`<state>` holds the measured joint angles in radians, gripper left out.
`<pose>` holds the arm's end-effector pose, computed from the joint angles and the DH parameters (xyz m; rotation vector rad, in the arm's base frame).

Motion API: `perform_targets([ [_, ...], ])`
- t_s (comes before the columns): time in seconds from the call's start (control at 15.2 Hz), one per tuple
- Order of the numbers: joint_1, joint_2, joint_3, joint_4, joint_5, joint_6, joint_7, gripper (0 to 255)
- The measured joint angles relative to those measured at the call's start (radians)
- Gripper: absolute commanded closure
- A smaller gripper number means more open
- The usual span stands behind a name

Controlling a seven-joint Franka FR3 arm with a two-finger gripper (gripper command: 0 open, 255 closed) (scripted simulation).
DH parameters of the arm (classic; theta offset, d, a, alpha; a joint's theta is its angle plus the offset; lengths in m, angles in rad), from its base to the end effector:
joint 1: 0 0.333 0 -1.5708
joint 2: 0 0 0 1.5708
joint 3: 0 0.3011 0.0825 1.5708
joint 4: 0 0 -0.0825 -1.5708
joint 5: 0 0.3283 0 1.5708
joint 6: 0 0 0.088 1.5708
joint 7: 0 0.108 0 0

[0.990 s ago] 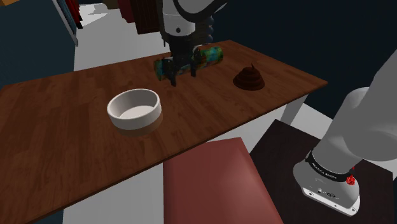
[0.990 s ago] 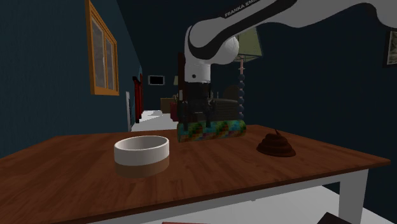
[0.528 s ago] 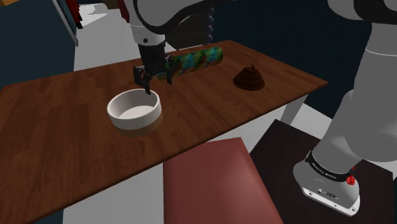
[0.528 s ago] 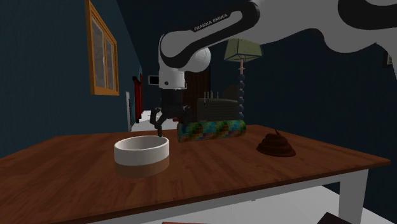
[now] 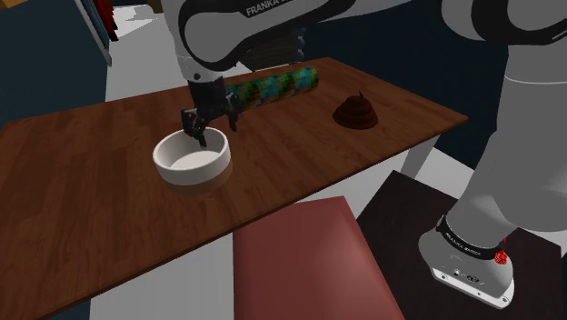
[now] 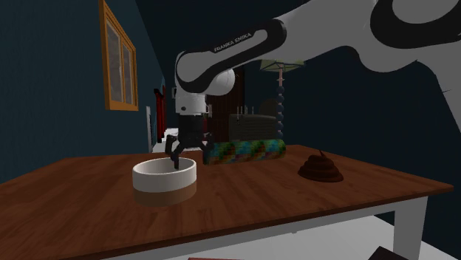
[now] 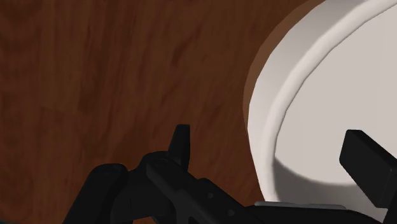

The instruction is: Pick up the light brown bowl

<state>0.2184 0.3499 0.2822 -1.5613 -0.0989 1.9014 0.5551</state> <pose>0.5427 0.2642 0.4537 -3.1370 0.0612 -0.0046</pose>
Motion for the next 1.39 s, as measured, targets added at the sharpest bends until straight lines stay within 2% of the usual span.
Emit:
perform_targets([
  [0.13,0.001,0.009,-0.001,-0.015,-0.003,0.023,0.003,0],
  [0.2,0.0,0.008,-0.001,-0.02,-0.003,0.028,0.002,255],
  [0.86,-0.001,0.007,-0.001,-0.026,-0.003,0.033,0.002,255],
  [1.39,0.001,-0.004,0.001,0.049,0.002,-0.053,-0.004,255],
])
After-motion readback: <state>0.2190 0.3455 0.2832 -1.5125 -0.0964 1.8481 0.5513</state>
